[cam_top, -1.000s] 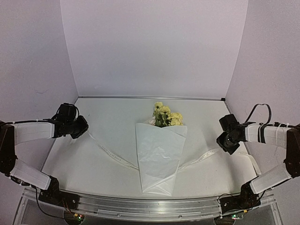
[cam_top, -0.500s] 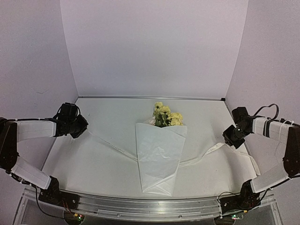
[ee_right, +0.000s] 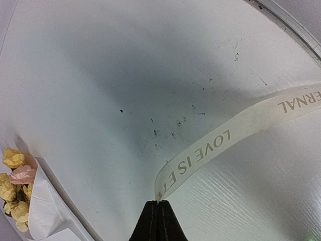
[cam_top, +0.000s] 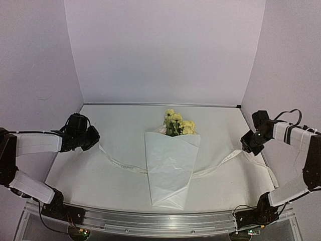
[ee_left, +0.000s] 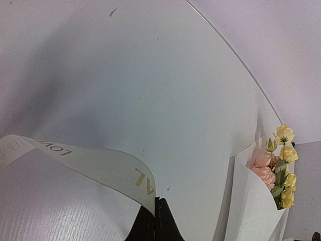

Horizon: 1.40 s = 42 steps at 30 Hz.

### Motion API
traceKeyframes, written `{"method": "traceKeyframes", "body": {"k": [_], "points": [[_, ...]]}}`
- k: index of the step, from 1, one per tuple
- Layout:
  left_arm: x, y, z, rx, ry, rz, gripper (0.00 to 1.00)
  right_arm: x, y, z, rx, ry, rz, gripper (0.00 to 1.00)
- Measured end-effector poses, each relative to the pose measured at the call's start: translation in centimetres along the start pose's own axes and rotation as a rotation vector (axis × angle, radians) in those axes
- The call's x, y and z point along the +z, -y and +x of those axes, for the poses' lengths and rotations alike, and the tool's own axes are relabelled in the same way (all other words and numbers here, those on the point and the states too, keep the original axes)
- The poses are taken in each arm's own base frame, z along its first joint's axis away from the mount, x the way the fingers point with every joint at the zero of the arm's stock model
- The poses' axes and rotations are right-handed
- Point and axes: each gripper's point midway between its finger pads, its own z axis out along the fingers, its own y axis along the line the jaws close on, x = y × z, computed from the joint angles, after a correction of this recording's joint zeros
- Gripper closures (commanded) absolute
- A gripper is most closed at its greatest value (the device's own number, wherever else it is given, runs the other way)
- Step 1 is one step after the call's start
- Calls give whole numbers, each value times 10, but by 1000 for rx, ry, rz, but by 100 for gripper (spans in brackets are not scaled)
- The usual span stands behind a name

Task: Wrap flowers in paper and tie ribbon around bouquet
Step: Adjust the ribbon at the center of the board, then place the left side of the ribbon on the folded bouquet.

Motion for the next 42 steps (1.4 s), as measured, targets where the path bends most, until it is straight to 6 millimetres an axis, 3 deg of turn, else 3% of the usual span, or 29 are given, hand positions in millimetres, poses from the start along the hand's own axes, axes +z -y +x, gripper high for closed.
{"method": "traceKeyframes", "body": {"k": [6, 11, 16, 21, 23, 26, 30, 33, 35, 36, 38, 40, 42], "points": [[-34, 24, -36, 36, 141, 68, 100, -5, -1, -1, -23, 11, -9, 100], [-38, 42, -51, 56, 173, 100, 100, -10, -9, -9, -43, 21, -9, 100], [-34, 39, -47, 57, 162, 97, 100, -11, -21, -17, -61, 31, -20, 100], [-32, 35, -35, 124, 147, 112, 100, -1, -22, -12, -80, -17, -4, 100], [-34, 51, -29, 195, 141, 170, 100, 1, -28, -11, -85, -41, -11, 100], [-39, 103, -6, 348, 96, 324, 100, 2, -49, -13, -93, -73, -50, 100], [-48, 215, 52, 627, 9, 581, 100, -2, -71, -10, -109, -106, -108, 100], [-64, 312, 136, 857, -68, 804, 100, -4, -79, 0, -123, -145, -139, 100], [-77, 347, 203, 995, -145, 914, 100, -4, -83, 8, -134, -172, -151, 100], [-82, 357, 240, 1064, -190, 961, 100, -4, -84, 12, -141, -186, -155, 100], [-84, 357, 310, 1192, -287, 1016, 100, -2, -86, 19, -154, -206, -158, 100], [-78, 339, 369, 1302, -394, 1027, 100, -1, -88, 25, -165, -225, -161, 100], [-63, 309, 411, 1393, -495, 993, 100, 1, -89, 30, -171, -239, -160, 100]]}}
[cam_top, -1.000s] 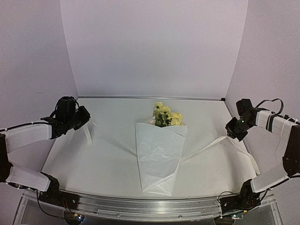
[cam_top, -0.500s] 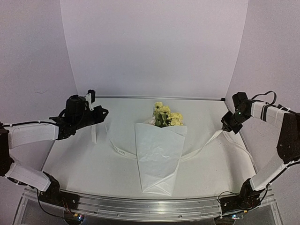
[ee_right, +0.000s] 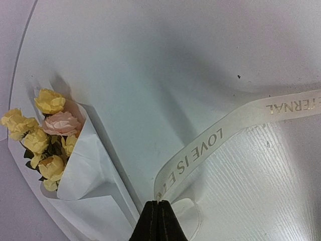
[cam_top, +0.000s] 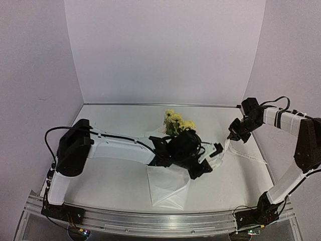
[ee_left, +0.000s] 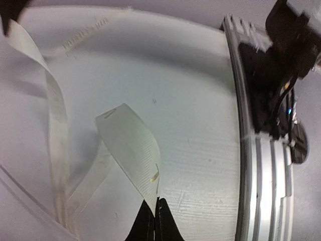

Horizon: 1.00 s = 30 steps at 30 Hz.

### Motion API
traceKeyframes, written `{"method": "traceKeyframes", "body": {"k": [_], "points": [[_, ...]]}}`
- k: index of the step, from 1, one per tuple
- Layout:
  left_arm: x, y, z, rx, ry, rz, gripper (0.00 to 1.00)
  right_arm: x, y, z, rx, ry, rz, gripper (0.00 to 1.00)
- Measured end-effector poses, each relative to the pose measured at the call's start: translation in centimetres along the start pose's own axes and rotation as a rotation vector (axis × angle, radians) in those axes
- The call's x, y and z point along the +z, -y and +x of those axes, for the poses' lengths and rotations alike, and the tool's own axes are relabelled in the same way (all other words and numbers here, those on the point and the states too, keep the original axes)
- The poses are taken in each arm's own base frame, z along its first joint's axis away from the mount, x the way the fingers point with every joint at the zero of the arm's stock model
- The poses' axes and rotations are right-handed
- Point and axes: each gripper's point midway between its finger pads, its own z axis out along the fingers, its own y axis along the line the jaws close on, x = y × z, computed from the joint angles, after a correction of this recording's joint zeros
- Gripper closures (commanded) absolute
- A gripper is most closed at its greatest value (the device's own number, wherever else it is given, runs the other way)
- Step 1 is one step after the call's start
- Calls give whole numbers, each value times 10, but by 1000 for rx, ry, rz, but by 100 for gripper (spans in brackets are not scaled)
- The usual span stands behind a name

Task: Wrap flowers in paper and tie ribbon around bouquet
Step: Place the left side of the ribbon on the folded bouquet, then place the right side of the ribbon on the folded bouquet.

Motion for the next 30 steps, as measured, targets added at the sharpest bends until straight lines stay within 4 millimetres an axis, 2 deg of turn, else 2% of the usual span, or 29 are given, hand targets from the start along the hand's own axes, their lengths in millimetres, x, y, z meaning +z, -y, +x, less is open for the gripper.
{"method": "traceKeyframes", "body": {"k": [1, 3, 5, 8, 11, 12, 14, 19, 21, 24, 26, 27, 30], "points": [[13, 4, 20, 11, -58, 12, 100, 1, 0, 2, -3, -7, 0, 100], [25, 1, 51, 13, -144, 16, 100, 5, -1, 5, -6, -23, 2, 100], [30, -8, 65, 13, -190, 10, 100, 8, -1, 5, -4, -33, 6, 100], [33, -20, 56, 21, -178, -6, 100, 11, -4, 3, -5, -38, 8, 100], [30, -29, 31, 36, -124, -23, 100, 10, -11, 0, -23, -34, -3, 100], [29, -30, 24, 42, -104, -26, 97, 9, -13, -2, -30, -29, -7, 100], [29, -32, 12, 51, -67, -33, 72, 5, -21, -6, -45, -18, -20, 100], [27, -35, 5, 25, -48, -31, 41, -5, -49, -17, -94, 5, -78, 100], [25, -38, 5, 0, -34, -30, 35, -8, -59, -16, -130, 5, -99, 100], [9, -46, 9, -64, -10, -30, 33, -8, -69, -7, -195, -13, -119, 100], [-15, -54, 12, -140, 12, -31, 32, -7, -77, 3, -244, -38, -132, 100], [-29, -59, 11, -177, 37, -32, 32, -7, -82, 9, -272, -52, -140, 100], [-93, -82, 2, -308, 150, -62, 33, -8, -105, 32, -377, -87, -180, 100]]}}
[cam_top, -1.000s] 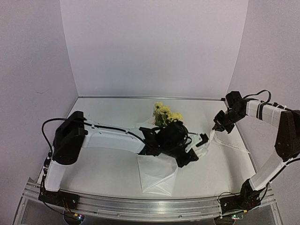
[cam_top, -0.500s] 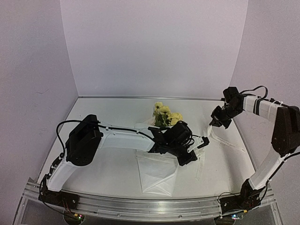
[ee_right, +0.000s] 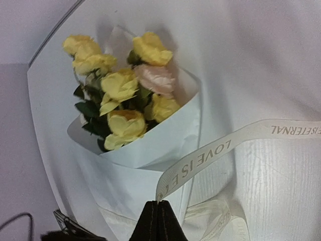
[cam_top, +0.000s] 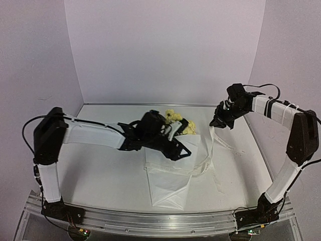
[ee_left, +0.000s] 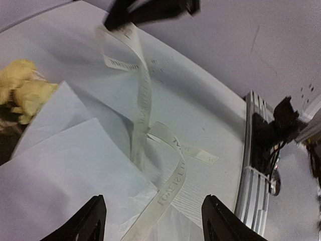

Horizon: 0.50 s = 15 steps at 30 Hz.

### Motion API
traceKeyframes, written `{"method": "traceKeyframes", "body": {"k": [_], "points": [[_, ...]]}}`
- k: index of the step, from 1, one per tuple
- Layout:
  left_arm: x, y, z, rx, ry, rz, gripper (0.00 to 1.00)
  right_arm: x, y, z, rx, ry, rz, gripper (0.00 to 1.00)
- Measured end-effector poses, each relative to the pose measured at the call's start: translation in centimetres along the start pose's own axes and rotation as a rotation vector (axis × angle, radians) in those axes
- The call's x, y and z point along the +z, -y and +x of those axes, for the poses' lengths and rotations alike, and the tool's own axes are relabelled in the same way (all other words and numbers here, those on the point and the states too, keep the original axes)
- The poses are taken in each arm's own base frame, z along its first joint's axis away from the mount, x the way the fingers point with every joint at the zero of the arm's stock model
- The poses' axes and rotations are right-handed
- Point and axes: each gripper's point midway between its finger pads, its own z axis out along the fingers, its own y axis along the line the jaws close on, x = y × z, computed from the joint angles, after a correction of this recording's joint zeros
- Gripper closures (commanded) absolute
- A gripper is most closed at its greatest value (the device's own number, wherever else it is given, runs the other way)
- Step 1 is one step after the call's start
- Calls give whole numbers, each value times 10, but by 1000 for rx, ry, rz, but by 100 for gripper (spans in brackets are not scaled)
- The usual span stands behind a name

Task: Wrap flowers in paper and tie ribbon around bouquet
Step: Place the right side of the ribbon on the folded bouquet.

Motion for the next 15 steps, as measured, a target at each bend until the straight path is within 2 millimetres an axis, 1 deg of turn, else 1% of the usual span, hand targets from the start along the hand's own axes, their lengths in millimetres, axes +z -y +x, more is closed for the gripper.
{"method": "traceKeyframes", "body": {"k": [1, 2, 4, 5, 6, 7, 8, 9, 10, 11, 13, 14, 15], "points": [[-24, -10, -11, -45, 53, -15, 34, 2, -14, 8, -49, -16, -20, 100], [-49, -21, -21, -88, 108, -38, 36, 4, -32, 21, -115, -41, -47, 100], [-93, -44, -31, -165, 200, -92, 38, 8, -69, 58, -265, -107, -103, 100], [-114, -57, -31, -204, 242, -128, 38, 10, -90, 87, -365, -157, -140, 100], [-131, -67, -28, -243, 270, -159, 39, 12, -103, 116, -449, -206, -167, 100], [-146, -77, -22, -279, 290, -193, 39, 13, -111, 143, -516, -255, -190, 100], [-154, -84, -12, -313, 293, -218, 39, 12, -114, 179, -589, -327, -216, 100], [-158, -90, -1, -345, 283, -241, 39, 11, -110, 203, -627, -388, -219, 99], [-158, -94, 10, -373, 266, -257, 40, 10, -102, 222, -652, -449, -213, 96], [-157, -97, 21, -396, 243, -268, 39, 10, -92, 236, -666, -501, -199, 92], [-153, -99, 39, -432, 191, -284, 39, 12, -69, 247, -658, -571, -148, 75], [-152, -100, 45, -444, 174, -289, 39, 12, -59, 249, -652, -597, -123, 66], [-150, -100, 49, -453, 161, -291, 38, 13, -51, 250, -641, -614, -102, 59]]}}
